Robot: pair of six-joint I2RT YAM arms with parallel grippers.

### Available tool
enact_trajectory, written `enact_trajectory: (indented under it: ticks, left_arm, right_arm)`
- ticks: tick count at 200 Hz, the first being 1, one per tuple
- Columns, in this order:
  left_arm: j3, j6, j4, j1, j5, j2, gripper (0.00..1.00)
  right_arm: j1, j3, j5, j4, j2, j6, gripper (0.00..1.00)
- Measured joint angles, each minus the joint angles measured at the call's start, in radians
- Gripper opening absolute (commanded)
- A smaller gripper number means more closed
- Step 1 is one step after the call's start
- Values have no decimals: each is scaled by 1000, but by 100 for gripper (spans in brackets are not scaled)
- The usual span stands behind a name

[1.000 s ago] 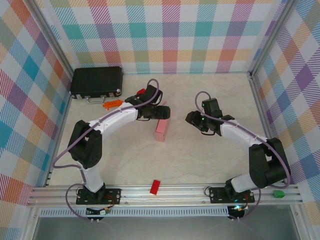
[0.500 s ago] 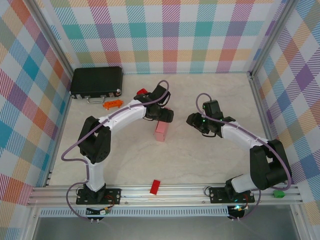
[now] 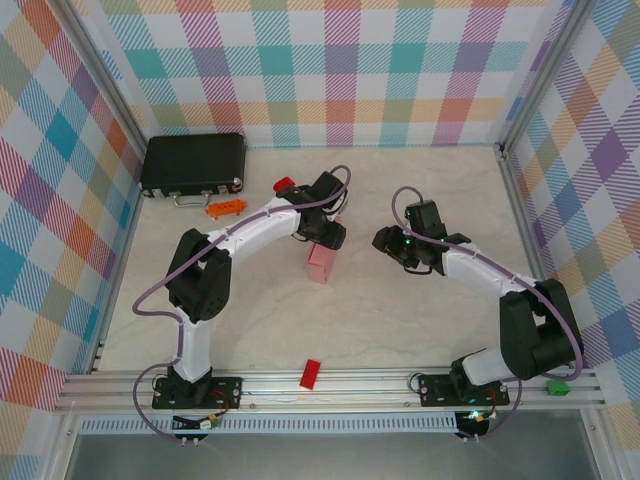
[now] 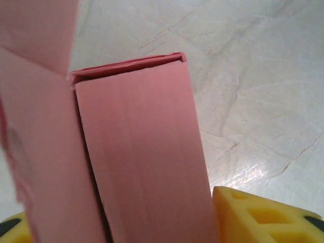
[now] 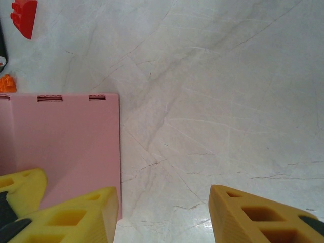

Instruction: Fold the paper box

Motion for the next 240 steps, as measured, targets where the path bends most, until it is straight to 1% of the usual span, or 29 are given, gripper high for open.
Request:
enact_trajectory:
  ticks: [26,60,91,101,123,148,191,218,240]
  left_arm:
    - [15,102,-10,0,21,8,49]
    - [15,260,-8,0,85,8,49]
    - [15,437,-1,0,200,8,49]
    - [15,501,-2,4,248,9,47]
    - [28,645,-13,15,352,28,47]
    - [64,785,-41,21,422,57,47]
    - [113,954,-97,21,462,87,48]
    - [123,1019,-108,21,473,95,56]
    - [123,1040,-111,21,476,102,60]
  right_arm:
    - [-6,0,1,-5,-5,-4,51]
    - [-37,-11,5,-14,-34,-19,51]
    - [-74,-30,12,-36,-68,-32,52]
    - [-87,-39,16,-45,-84,-42,52]
    - [-119,-61,20,-61,-117,-56,52]
    - [-149,-85,21,-74,-146,-74,53]
    - [-163,-112,20,-87,-171,-91,54]
    - [-163,-116,20,-91,-172,-102,54]
    - [-163,-116,20,-93,-172,-105,54]
